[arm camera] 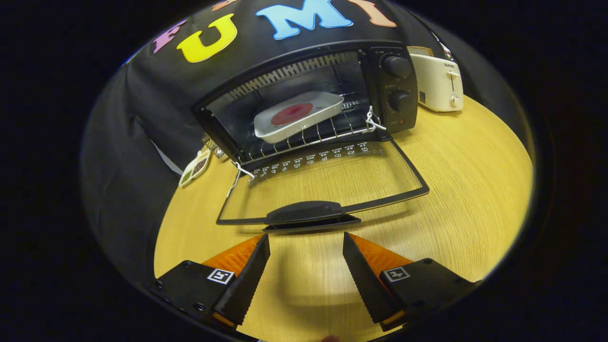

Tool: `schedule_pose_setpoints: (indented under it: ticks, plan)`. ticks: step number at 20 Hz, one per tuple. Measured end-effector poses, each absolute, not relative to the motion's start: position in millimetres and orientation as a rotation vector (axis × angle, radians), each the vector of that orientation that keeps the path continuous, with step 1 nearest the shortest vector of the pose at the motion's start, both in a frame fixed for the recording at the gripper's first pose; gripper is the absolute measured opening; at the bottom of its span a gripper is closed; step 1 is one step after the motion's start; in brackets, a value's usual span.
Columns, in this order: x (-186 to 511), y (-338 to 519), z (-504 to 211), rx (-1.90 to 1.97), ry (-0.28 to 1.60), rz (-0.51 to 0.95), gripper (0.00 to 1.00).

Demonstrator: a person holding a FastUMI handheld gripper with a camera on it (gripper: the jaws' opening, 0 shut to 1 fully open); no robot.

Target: Open the toaster oven, put the food inside, and close the toaster oven door.

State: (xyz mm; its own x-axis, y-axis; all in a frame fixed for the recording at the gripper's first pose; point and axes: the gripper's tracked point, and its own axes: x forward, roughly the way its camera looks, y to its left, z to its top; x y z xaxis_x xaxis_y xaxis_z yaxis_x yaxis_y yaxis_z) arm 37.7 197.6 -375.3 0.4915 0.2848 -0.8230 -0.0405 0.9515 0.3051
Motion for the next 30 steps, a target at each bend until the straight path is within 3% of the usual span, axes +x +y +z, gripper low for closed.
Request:
schedule_pose_setpoints:
  ticks: [12,30]
  plan:
    - [48,196,-385,-0.045,0.979,0.147,0.95]
    - [71,195,-305,-0.092,0.679,0.143,0.96]
